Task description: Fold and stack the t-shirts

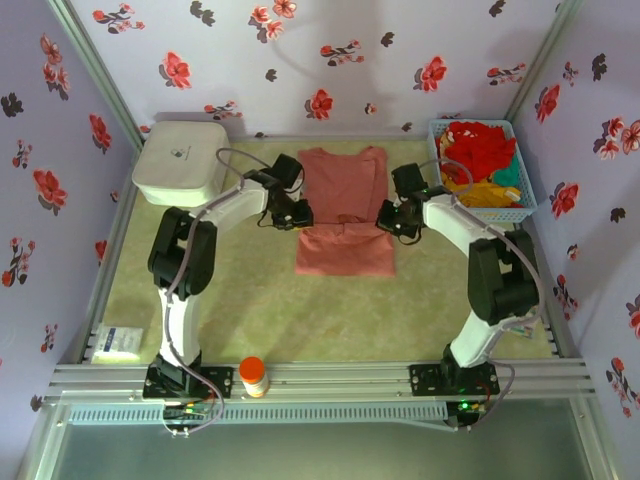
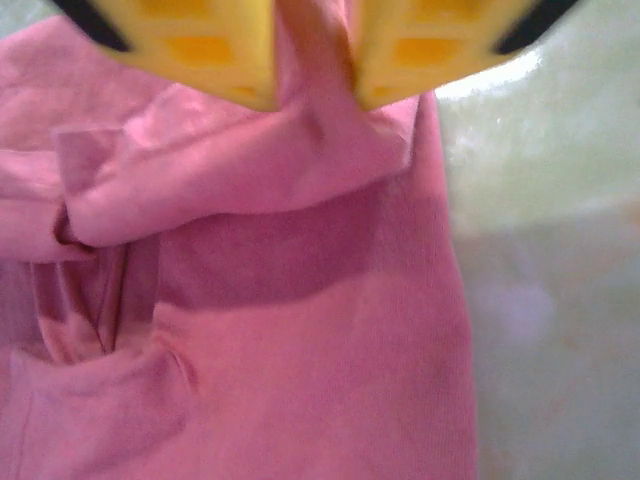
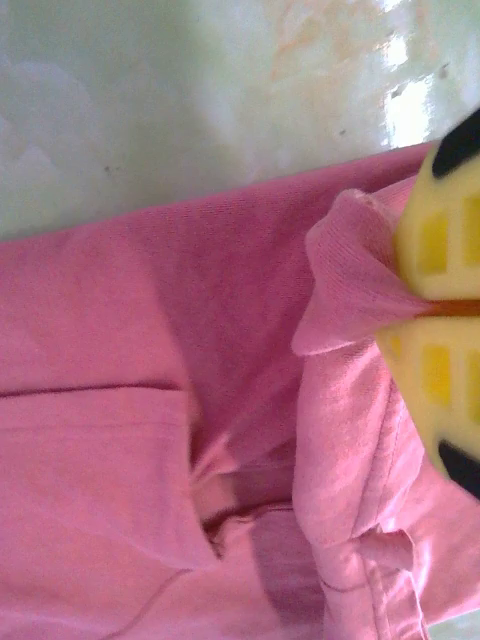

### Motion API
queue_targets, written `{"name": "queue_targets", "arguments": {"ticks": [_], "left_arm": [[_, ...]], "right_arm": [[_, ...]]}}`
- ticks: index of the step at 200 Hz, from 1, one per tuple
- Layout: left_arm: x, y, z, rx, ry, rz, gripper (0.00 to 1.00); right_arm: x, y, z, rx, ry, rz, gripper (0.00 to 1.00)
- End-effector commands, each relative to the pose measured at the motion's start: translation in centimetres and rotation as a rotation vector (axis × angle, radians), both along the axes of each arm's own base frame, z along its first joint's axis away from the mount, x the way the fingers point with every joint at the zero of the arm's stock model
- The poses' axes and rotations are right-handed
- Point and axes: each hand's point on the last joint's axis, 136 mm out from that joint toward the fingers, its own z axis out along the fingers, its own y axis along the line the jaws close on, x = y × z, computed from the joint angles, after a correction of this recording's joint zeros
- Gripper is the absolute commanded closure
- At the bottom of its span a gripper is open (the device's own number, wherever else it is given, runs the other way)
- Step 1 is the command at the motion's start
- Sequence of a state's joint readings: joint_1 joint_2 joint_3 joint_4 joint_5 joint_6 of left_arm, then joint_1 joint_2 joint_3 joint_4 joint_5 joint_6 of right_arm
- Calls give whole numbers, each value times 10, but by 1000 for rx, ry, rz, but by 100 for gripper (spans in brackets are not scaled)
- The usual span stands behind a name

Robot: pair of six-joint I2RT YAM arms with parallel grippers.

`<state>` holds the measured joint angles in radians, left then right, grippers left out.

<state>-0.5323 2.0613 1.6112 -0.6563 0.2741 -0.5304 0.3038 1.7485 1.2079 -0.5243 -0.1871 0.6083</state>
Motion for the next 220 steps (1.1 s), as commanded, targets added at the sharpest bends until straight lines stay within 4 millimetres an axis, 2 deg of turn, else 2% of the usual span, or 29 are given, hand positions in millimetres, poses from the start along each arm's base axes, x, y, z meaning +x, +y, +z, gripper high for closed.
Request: {"name": "queue_targets", "arguments": {"ticks": [1,22,37,65,91,114,135,160,177,197,220], "left_arm": [[17,-1,3,-17,-8,-17,61],[29,3,6,-20,-13,-18,55],[34,8,18,-26,-33,-16,54],[30,25,36,-25,-63,13,49],[12,33,43,-44,-56,33,51],[-14,34,37,-67,-27,35,52],[-42,37,28,-54,7,21,52],[-79,52,5,-22,74,17,52],[-101,55,-5,-35,112,13,52],[-121,52,-13,-58,140,11,50],[-130,37,-24,-102,156,10,47]], "right_arm": [[23,7,2,38,-28,19,70],[35,5,-2,42,-12,20,52],[40,2,6,30,-37,22,38],[35,-2,25,23,-85,29,21],[19,-6,31,29,-96,31,20],[1,-11,33,29,-98,26,20],[-20,-19,27,12,-76,20,23],[-57,-29,8,-12,-3,28,26],[-80,-35,-6,-21,48,25,28],[-99,-38,-19,-13,81,8,32],[-109,-35,-30,18,91,-16,35]]}}
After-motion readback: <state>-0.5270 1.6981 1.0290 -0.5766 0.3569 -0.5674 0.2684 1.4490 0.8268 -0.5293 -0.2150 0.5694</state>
